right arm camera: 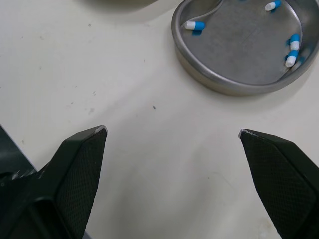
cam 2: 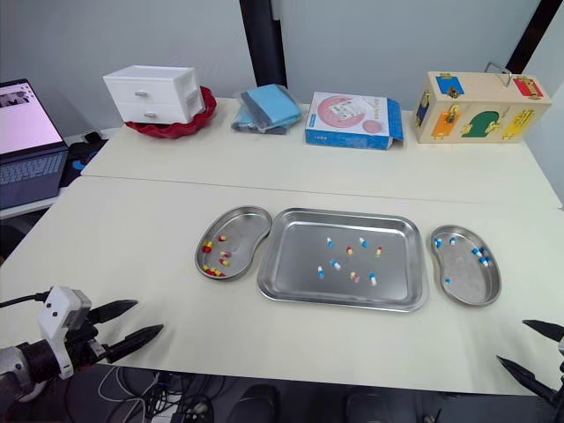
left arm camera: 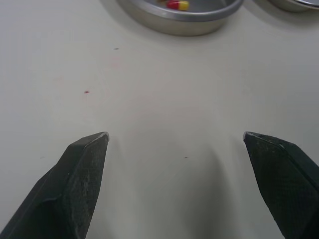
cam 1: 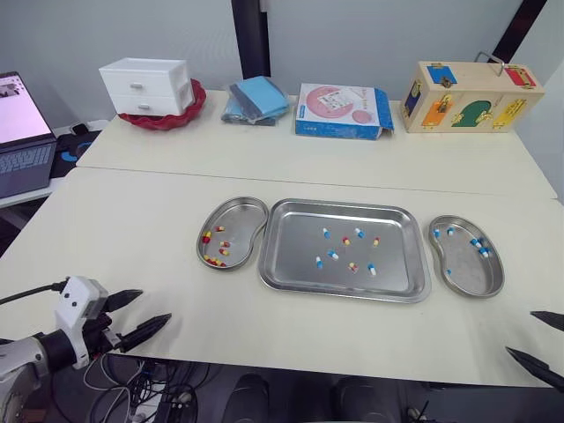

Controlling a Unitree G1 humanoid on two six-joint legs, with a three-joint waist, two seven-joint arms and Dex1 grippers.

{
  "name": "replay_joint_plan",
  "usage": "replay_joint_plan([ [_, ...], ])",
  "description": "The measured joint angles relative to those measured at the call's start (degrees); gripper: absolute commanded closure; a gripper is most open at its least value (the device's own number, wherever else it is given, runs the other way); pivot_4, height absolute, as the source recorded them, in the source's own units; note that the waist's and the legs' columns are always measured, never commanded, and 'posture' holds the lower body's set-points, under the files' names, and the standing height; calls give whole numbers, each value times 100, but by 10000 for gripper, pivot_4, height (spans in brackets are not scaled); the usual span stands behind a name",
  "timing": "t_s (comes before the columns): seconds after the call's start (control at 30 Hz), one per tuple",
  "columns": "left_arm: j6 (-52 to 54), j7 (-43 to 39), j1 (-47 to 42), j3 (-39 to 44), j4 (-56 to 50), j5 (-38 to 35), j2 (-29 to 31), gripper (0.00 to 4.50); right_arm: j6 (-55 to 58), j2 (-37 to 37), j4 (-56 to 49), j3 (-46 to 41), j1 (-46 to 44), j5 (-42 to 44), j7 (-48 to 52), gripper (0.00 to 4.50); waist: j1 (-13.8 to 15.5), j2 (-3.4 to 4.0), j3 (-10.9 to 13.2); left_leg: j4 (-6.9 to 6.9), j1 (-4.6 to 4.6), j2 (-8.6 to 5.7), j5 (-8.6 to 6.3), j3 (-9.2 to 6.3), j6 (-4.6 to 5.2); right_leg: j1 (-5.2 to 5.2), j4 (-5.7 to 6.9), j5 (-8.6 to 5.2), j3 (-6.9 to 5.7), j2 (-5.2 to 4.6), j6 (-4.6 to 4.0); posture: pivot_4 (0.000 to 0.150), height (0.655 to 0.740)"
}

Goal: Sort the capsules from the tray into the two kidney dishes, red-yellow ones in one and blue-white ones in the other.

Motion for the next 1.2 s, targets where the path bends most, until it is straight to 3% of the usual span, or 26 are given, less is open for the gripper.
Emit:
replay_joint_plan([
  [0.2, -331, -508, -562, -774, -460, -193, -60, 247, -106, 219, -720, -209, 901, 92, 351, 0, 0, 17, -8, -3, 0, 3, 0, 0, 0, 1, 0, -1, 0, 3, 0, 1500, 7312],
  [0.37, -772, -781, -879, -1192, -525, -374, -446, 247, 344, 545, -2254, -187, 1476, 487, 258, 0, -34, 26, -13, -2, 2, 5, 0, 4, 0, 1, 1, -1, 5, 4, 0, 1500, 7312],
  [0.53, -1178, -867, -1003, -1284, -270, -378, -642, 247, 1273, 577, -3657, 188, 1290, 891, -456, 0, -17, 23, -15, 1, 0, 5, 0, 2, 0, 1, 1, -1, 4, 5, 0, 1500, 7312],
  [0.7, -1485, -808, -1112, -1461, -266, -354, -781, 247, 2949, 194, -4781, 1471, -278, 1061, -2044, 0, -15, 12, -19, 3, 0, 5, 1, -2, -1, 0, 2, 1, 2, 5, -1, 1500, 7312],
  [0.87, -1595, -729, -1136, -1619, -317, -276, -793, 247, 4673, 263, -4960, 2941, -2343, 1337, -3479, 0, -6, 14, -15, 3, -10, 2, 1, -8, 0, -8, 3, 1, -4, 4, -1, 1500, 7312],
  [1.03, -1619, -611, -1144, -1721, -393, -256, -825, 0, 5845, 996, -4291, 4581, -4479, 955, -4450, 11498, -13, 4, -10, 2, -17, 4, 1, -14, -1, -19, 6, 1, -9, 7, -2, 1500, 7312],
  [1.2, -1636, -528, -1177, -1735, -386, -254, -822, 0, 6741, 1537, -3829, 5516, -5612, 681, -4960, 11498, 3, 5, -10, 2, -63, 4, 2, -16, -1, -69, 10, 1, -13, 6, -2, 1500, 7312],
])
